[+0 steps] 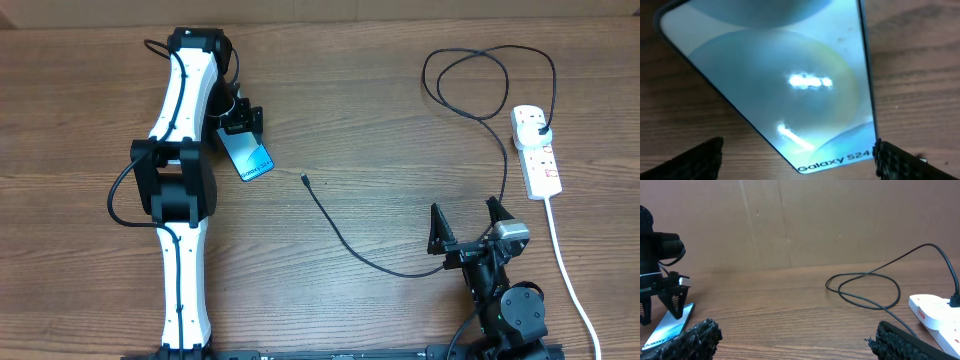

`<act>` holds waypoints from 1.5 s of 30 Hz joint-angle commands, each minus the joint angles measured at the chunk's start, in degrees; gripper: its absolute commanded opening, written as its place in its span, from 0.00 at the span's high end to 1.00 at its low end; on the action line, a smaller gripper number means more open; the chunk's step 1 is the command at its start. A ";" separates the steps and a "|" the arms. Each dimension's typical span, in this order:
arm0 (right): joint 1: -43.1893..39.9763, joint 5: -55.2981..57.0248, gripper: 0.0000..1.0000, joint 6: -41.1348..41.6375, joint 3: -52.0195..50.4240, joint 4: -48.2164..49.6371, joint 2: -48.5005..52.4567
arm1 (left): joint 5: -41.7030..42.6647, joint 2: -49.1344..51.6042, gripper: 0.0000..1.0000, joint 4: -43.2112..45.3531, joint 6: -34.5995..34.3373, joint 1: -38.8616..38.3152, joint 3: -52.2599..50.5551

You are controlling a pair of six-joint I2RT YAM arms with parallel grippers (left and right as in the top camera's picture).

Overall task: Plug charger to phone and switch on socket
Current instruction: 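Move the left gripper forward over the Galaxy phone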

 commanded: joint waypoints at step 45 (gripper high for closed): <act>-0.37 0.39 0.00 -0.20 -0.55 0.39 -0.50 | -11.61 -27.50 0.00 18.49 -26.45 -8.92 -26.84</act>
